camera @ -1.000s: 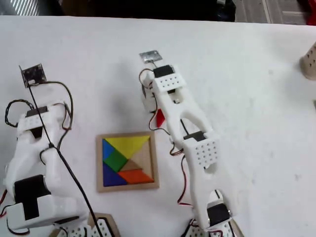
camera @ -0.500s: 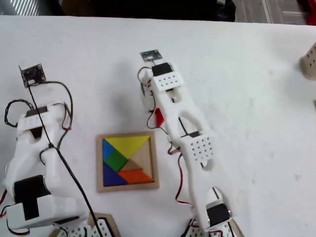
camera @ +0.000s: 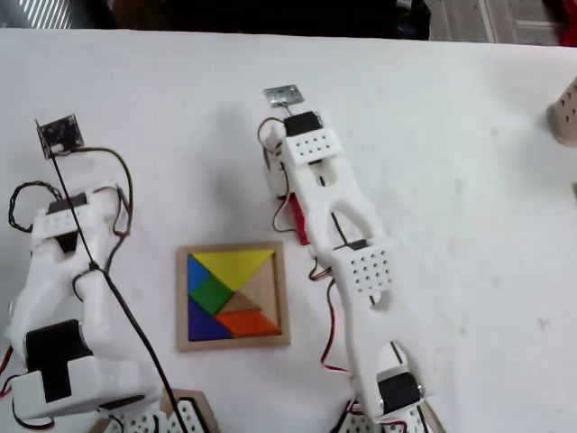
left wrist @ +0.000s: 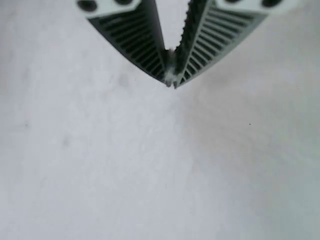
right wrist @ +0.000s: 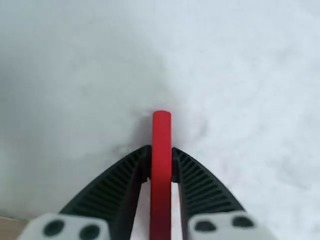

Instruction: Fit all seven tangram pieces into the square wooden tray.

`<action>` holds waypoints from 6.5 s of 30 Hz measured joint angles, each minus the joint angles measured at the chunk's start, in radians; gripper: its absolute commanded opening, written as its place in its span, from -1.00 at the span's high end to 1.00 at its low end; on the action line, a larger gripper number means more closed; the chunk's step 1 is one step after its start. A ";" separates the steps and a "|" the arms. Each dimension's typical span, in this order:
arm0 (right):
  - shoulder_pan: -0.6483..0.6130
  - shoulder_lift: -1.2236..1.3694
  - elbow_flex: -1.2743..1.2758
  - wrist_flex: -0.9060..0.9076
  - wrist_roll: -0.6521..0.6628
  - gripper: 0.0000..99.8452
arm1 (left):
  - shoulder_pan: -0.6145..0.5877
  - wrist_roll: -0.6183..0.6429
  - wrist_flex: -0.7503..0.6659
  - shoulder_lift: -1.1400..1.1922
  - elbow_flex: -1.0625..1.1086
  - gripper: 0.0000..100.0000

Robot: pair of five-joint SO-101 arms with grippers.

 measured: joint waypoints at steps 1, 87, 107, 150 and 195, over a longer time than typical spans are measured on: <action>0.000 0.000 0.000 -0.002 0.000 0.97 | 0.000 0.000 -0.003 0.000 0.000 0.95; -0.316 -0.802 1.125 -0.270 -0.292 0.96 | 0.000 -0.074 -0.054 0.000 0.000 0.95; -0.470 -0.827 1.241 -0.385 -0.149 0.48 | 0.000 -0.074 -0.054 0.000 0.000 0.95; -0.273 -1.479 1.640 -0.396 0.356 0.96 | 0.000 -0.074 -0.057 0.000 0.000 0.95; 0.115 -1.289 1.659 -0.459 0.193 0.97 | 0.318 -0.071 0.543 -0.497 0.146 0.96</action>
